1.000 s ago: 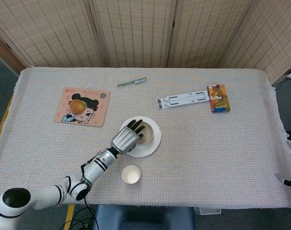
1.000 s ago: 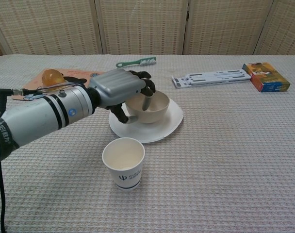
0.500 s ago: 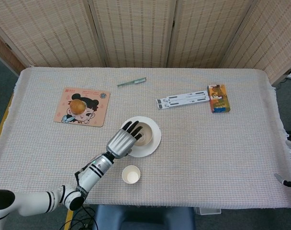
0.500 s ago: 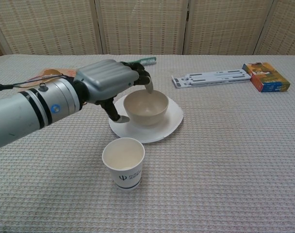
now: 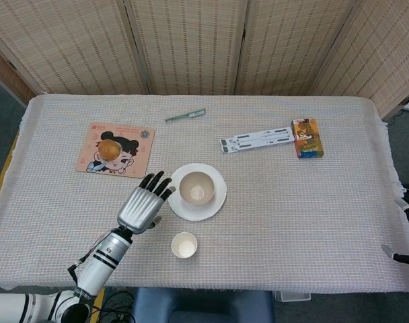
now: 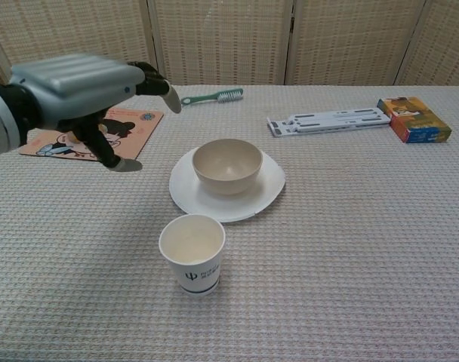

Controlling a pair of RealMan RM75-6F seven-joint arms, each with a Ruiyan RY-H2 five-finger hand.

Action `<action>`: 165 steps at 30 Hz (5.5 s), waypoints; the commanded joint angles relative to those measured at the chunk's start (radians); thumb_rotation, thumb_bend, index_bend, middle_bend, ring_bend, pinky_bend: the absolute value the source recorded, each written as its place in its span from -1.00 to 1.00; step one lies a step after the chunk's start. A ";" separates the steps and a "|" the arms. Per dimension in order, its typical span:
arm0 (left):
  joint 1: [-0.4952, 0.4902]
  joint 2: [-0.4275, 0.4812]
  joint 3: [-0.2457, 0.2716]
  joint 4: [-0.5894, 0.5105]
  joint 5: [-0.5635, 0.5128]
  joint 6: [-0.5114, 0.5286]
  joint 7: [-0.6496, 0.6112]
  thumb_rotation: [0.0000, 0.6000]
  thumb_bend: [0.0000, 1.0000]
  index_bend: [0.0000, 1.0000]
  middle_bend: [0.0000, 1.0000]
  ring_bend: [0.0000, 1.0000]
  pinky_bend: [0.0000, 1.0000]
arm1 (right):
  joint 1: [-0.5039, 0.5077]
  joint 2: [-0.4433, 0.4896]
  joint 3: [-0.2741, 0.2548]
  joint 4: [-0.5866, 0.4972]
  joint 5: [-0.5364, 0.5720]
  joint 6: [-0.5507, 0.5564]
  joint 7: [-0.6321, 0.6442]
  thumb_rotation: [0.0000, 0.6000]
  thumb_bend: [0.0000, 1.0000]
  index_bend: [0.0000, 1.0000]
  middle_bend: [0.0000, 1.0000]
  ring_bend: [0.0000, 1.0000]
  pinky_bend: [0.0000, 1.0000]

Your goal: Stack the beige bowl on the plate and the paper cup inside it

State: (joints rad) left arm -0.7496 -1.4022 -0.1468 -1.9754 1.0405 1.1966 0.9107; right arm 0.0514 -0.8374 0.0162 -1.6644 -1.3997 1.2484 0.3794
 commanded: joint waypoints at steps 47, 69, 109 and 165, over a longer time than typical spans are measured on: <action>-0.050 -0.044 0.160 -0.225 -0.242 0.086 0.134 1.00 -0.50 -0.60 -0.69 -1.00 -0.67 | -0.007 0.008 -0.041 0.002 -0.110 0.059 0.037 1.00 -0.54 -1.00 -1.00 -1.00 -1.00; -0.118 -0.086 0.143 -0.185 -0.326 0.060 0.151 1.00 -0.50 -0.59 -0.69 -1.00 -0.67 | -0.009 0.012 -0.053 0.003 -0.132 0.079 0.049 1.00 -0.54 -1.00 -1.00 -1.00 -1.00; -0.317 -0.107 0.116 -0.184 -0.553 0.074 0.205 1.00 -0.50 -0.51 -0.69 -1.00 -0.67 | 0.004 0.010 -0.057 0.008 -0.127 0.067 0.052 1.00 -0.54 -1.00 -1.00 -1.00 -1.00; -0.324 -0.169 0.168 -0.197 -0.463 0.184 0.200 1.00 -0.50 0.00 -0.68 -1.00 -0.67 | 0.001 0.008 -0.063 0.018 -0.143 0.091 0.064 1.00 -0.54 -1.00 -1.00 -1.00 -1.00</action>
State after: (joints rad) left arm -1.0748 -1.5712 0.0206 -2.1735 0.5752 1.3816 1.1123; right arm 0.0520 -0.8291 -0.0470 -1.6467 -1.5423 1.3390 0.4438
